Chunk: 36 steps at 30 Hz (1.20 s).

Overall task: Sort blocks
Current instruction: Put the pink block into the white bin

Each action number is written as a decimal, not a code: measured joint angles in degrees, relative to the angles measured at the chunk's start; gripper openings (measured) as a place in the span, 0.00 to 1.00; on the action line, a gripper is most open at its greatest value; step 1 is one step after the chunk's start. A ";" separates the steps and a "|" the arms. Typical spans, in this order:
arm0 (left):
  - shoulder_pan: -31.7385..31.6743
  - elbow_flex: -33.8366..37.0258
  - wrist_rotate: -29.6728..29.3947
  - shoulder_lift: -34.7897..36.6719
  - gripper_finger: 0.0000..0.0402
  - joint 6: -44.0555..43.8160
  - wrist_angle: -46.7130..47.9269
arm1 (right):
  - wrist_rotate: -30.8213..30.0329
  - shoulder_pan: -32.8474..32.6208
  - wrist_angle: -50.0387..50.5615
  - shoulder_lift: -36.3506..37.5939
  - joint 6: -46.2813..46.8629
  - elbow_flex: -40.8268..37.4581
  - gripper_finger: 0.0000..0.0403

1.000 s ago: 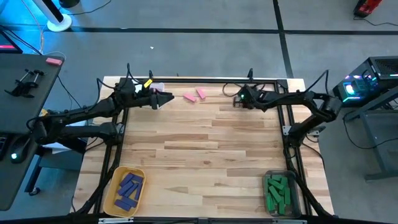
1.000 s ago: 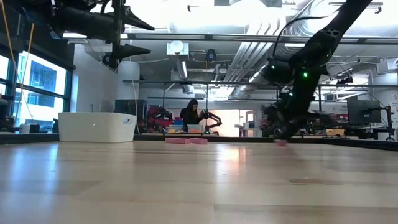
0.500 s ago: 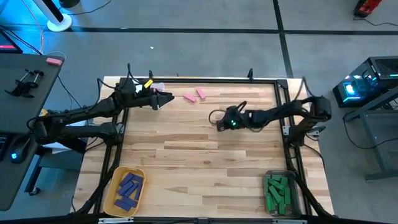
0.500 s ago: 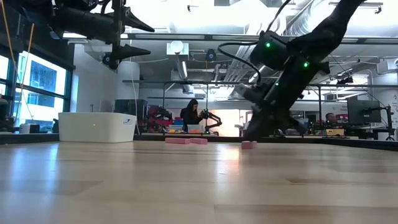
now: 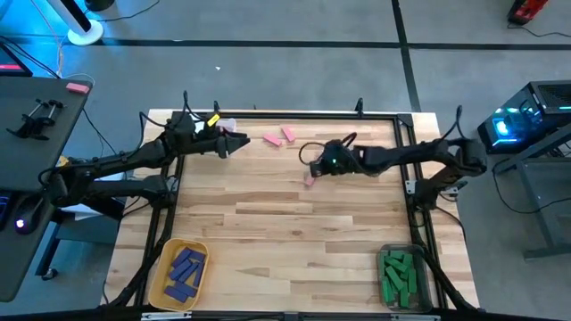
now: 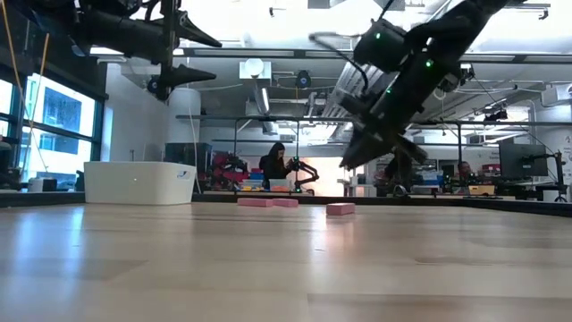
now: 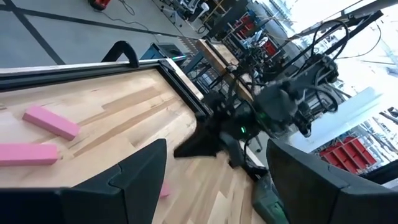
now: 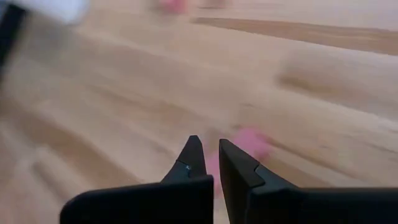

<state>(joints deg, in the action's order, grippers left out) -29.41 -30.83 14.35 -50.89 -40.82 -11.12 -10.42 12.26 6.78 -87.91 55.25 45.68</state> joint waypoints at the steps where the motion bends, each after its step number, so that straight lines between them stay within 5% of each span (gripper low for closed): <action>1: 0.00 0.00 0.01 0.00 0.66 0.00 0.30 | 0.75 0.96 2.55 0.12 0.68 0.43 0.00; 6: 0.10 0.00 0.00 0.00 0.66 0.90 1.81 | 12.25 4.44 10.34 -0.76 -0.12 0.71 0.00; 12: 0.39 0.00 -0.04 0.00 0.66 0.96 2.56 | 17.90 3.40 10.73 -5.18 0.39 0.71 0.00; 25: 1.07 0.00 -0.24 0.00 0.66 0.56 2.36 | 15.65 0.72 -5.77 -16.19 7.35 5.04 0.00; 29: 1.26 0.00 -0.26 0.00 0.66 0.84 2.33 | 14.25 1.29 -12.94 -18.14 2.88 10.62 0.00; 36: 2.15 0.00 0.04 0.00 0.66 0.89 2.56 | 28.43 3.57 -0.91 -15.24 -13.79 21.13 0.00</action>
<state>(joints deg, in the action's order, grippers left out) -27.26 -30.83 14.39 -50.89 -39.93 -8.56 18.00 15.82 5.87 -103.16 41.46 66.81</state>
